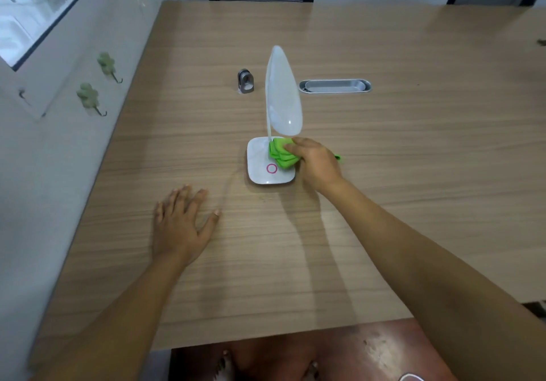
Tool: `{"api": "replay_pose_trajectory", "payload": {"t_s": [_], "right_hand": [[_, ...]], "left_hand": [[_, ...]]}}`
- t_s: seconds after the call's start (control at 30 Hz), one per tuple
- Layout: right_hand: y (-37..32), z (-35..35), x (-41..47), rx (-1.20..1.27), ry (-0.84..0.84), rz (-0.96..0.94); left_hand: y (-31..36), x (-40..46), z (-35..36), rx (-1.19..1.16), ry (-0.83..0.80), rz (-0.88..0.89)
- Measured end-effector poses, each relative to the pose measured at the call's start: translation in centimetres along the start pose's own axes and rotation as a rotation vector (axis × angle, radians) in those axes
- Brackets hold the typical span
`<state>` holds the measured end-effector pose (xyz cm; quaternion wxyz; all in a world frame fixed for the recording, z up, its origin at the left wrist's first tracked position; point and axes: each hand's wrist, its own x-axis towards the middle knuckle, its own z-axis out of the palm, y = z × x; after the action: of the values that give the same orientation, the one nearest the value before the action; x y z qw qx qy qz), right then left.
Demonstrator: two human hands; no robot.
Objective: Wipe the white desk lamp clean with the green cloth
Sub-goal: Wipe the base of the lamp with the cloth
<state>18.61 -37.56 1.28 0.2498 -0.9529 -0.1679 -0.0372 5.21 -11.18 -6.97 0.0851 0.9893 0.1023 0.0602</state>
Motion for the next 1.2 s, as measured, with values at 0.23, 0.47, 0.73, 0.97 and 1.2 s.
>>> {"api": "replay_pose_trajectory", "payload": {"t_s": [0.23,0.47,0.73,0.97,1.2], "right_hand": [[3.6,-0.9,-0.9,-0.204,-0.005,0.163],[0.3,1.9,-0.5,-0.232,0.011,-0.075],[-0.3,1.2,-2.7,-0.237,0.204,-0.052],[-3.3,4.4,-5.5,-0.286,0.032,-0.309],[-4.7,3.6,-2.0,-0.293,0.131,-0.215]], "left_hand": [[0.1,0.1,-0.1,-0.011,-0.006,-0.006],[0.0,0.1,-0.1,0.002,0.002,0.011],[0.1,0.1,-0.1,-0.016,0.004,0.002],[0.0,0.1,0.0,0.012,0.023,0.018],[-0.1,0.2,0.1,0.014,0.031,0.016]]}}
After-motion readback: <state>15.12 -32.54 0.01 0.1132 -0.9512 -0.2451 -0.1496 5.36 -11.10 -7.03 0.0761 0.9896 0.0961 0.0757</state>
